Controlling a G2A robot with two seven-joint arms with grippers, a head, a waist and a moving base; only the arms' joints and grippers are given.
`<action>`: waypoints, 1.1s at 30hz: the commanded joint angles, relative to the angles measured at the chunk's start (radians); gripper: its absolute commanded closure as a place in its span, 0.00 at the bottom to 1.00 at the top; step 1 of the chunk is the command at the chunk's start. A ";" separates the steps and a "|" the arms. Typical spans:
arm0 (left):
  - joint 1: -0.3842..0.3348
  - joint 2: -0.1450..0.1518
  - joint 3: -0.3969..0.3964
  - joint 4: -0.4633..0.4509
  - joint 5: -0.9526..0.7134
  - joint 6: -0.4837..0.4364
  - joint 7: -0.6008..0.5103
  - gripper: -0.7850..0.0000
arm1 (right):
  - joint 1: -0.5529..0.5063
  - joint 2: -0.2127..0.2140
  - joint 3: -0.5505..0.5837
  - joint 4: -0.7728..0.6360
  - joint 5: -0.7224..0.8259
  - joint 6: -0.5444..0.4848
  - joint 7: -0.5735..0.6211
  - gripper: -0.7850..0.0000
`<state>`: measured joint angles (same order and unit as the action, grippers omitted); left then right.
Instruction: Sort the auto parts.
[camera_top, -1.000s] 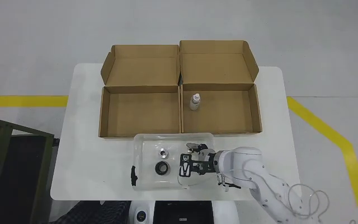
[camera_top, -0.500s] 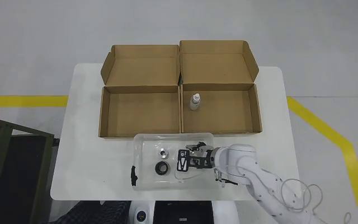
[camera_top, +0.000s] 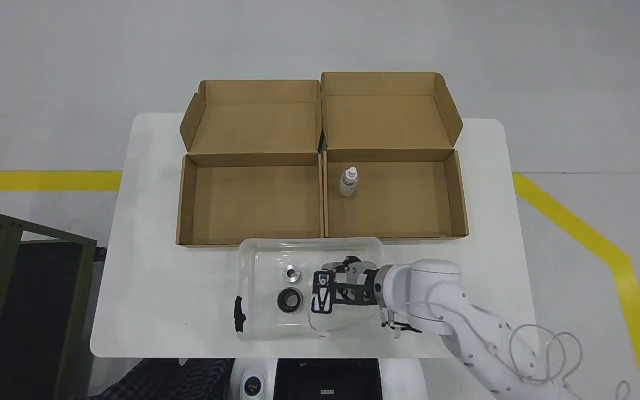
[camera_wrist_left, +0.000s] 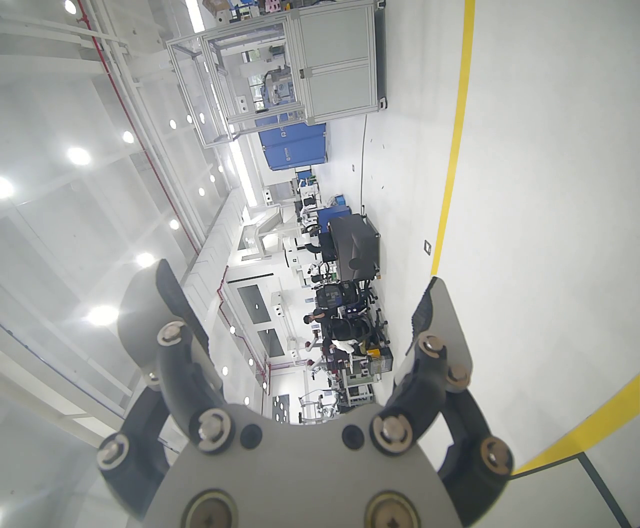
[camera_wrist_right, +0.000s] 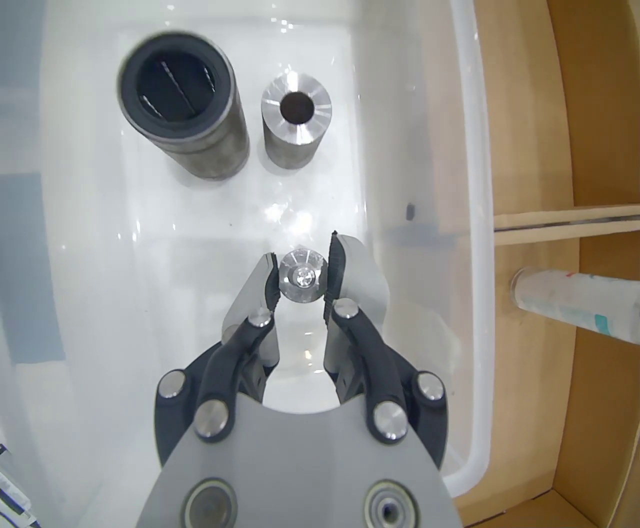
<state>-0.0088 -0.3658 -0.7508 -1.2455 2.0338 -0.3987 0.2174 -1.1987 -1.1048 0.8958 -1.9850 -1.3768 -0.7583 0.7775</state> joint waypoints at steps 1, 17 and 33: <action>0.000 0.000 0.000 0.000 0.000 0.000 0.000 0.00 | -0.007 0.002 0.010 -0.012 0.014 -0.006 -0.037 1.00; 0.000 0.000 0.000 0.000 0.000 0.000 0.000 0.00 | -0.083 0.024 0.142 -0.023 0.100 -0.017 -0.429 1.00; 0.000 0.000 0.000 0.000 0.000 0.000 0.000 0.00 | -0.079 0.023 0.202 -0.017 0.212 0.009 -0.625 1.00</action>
<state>-0.0088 -0.3658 -0.7508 -1.2455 2.0338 -0.3987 0.2174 -1.2790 -1.0812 1.0941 -2.0040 -1.1743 -0.7508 0.1613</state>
